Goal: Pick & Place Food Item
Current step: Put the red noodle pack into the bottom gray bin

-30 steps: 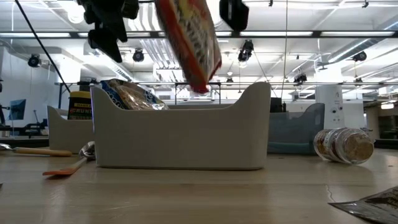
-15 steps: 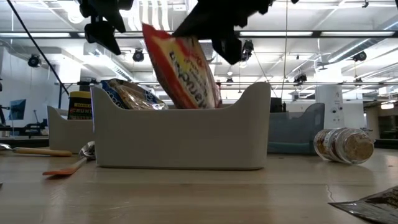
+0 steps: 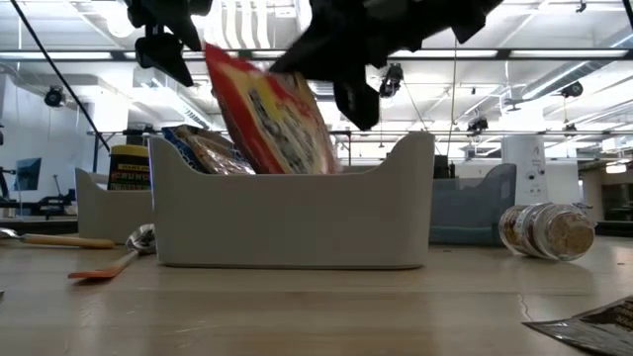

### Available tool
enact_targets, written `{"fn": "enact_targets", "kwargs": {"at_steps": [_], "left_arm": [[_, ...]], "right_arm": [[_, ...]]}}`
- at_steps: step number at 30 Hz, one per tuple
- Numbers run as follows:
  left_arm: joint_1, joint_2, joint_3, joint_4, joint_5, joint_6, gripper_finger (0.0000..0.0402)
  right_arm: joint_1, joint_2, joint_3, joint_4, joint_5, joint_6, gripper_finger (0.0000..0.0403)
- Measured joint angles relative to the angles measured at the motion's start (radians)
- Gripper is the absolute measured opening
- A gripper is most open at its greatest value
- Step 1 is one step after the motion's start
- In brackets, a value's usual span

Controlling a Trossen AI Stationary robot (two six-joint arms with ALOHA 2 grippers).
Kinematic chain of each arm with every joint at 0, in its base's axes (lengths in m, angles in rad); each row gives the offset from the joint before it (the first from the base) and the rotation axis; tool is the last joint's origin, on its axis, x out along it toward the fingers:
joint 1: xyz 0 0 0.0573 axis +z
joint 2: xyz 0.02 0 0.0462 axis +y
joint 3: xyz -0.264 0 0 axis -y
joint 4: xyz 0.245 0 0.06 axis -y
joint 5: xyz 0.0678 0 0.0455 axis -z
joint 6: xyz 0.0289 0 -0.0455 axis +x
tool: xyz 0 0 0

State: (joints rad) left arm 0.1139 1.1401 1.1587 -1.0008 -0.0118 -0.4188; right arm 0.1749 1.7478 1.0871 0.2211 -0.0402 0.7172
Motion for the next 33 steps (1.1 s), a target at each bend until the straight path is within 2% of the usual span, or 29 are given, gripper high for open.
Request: {"fn": "enact_targets", "kwargs": {"at_steps": [2,15,33], "left_arm": [[0.000,0.000,0.000,0.009,0.000,0.000,0.0378],[0.000,0.000,0.000,0.035,0.000,-0.008,0.0378],[-0.001,0.000,-0.001,0.040,-0.008,-0.036,0.0378]], "right_arm": [[0.001,-0.002,-0.011,0.049,-0.007,0.006,0.0008],[-0.005,0.006,-0.090,0.047,0.021,0.036,0.0008],[-0.044,0.029,-0.095,0.052,0.043,0.009,0.0008]]}}
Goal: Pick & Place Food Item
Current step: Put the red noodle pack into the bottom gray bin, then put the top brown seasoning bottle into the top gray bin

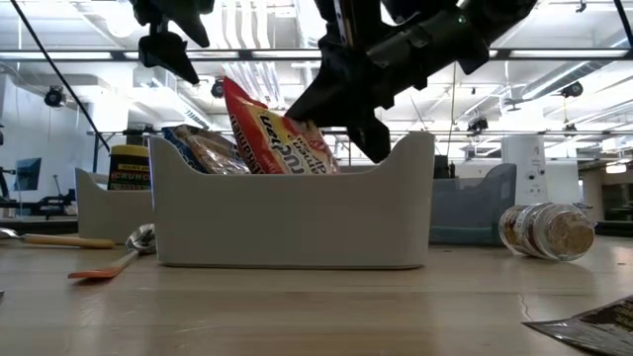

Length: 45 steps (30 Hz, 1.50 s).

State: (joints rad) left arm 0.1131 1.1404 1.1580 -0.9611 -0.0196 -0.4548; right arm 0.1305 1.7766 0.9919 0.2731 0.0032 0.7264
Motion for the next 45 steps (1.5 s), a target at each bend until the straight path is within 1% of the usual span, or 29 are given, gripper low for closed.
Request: {"fn": "enact_targets", "kwargs": {"at_steps": [14,17,20,28,32,37,41,45], "left_arm": [[0.000,0.000,0.000,0.000,0.000,-0.018,0.0378],[0.000,0.000,0.000,0.000,0.000,-0.018,0.0378],[0.000,0.000,0.000,0.000,0.000,-0.019,0.0378],[0.000,0.000,0.000,0.000,0.000,-0.026,0.0378],[0.000,0.000,0.000,0.000,0.000,-0.026,0.0378],[0.001,0.000,0.000,0.000,0.000,-0.026,0.0378],[0.001,0.000,0.000,-0.001,0.000,-0.047,0.0378],[0.001,0.000,0.000,-0.004,0.000,-0.052,0.0378]], "right_arm": [[-0.001,0.019,0.043,-0.001,-0.011,-0.001,0.0008],[-0.002,0.019,0.057,-0.002,-0.011,-0.004,0.0016],[-0.007,0.019,0.062,-0.005,-0.012,0.008,0.0048],[-0.014,0.019,0.057,-0.006,-0.004,0.026,0.0182],[-0.013,0.019,0.069,-0.006,-0.004,0.020,0.0227],[-0.013,0.017,0.096,-0.007,-0.004,-0.011,0.0259],[-0.013,0.003,0.122,-0.020,-0.004,-0.032,0.0265],[-0.020,-0.022,0.171,-0.145,0.002,-0.053,0.0265]]}}
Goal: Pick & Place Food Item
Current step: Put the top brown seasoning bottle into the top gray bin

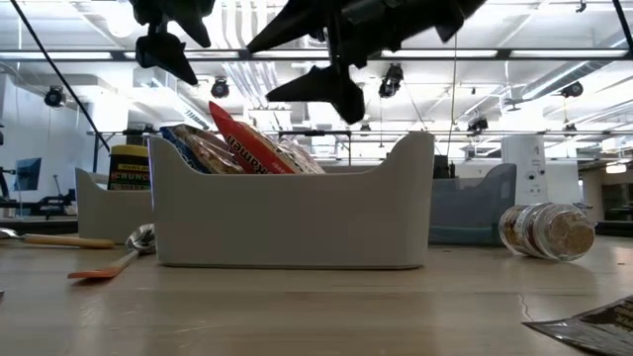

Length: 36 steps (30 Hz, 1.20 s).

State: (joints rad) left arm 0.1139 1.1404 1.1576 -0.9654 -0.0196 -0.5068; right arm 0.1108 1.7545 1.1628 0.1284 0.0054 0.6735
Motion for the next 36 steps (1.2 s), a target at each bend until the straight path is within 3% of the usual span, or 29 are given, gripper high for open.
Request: {"fn": "enact_targets", "kwargs": {"at_steps": [9,19,25,32,36], "left_arm": [[0.000,0.000,0.000,-0.016,0.000,-0.001,0.0378],[0.000,0.000,0.000,-0.067,-0.006,-0.026,0.0378],[0.019,0.000,0.000,-0.168,-0.149,-0.137,0.0378],[0.191,0.000,0.000,-0.188,-0.160,-0.139,0.0378],[0.355,0.011,0.000,-0.187,-0.088,-0.069,0.0378]], "right_arm": [[-0.046,-0.068,0.143,-0.411,0.050,-0.069,0.0265],[-0.093,-0.138,0.158,-0.662,0.151,-0.049,0.0265],[-0.092,-0.184,0.146,-0.800,0.165,-0.040,0.0265],[-0.080,-0.251,0.145,-0.896,0.197,0.012,0.0265],[-0.054,-0.313,0.145,-0.933,0.213,0.000,0.0265]]}}
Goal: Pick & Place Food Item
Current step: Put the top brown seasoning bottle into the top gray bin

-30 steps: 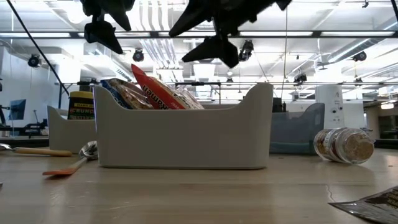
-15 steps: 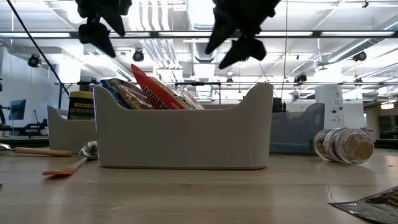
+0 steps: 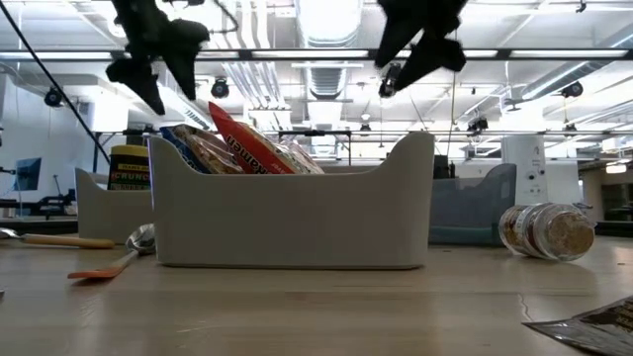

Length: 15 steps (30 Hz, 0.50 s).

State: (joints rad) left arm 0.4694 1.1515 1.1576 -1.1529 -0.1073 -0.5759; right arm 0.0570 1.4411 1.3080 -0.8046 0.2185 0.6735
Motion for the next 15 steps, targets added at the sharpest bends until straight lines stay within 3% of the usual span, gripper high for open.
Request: {"fn": "enact_targets", "kwargs": {"at_steps": [8,15], "left_arm": [[0.349,0.063,0.001,0.000,0.079,0.133,0.0378],[0.457,0.163,0.001,0.000,0.075,0.295,0.0376]], "right_arm": [[0.068,-0.153,-0.008,-0.166,0.027,0.013,0.0265],[0.149,-0.263,-0.060,-0.194,0.114,0.091,0.0265]]}}
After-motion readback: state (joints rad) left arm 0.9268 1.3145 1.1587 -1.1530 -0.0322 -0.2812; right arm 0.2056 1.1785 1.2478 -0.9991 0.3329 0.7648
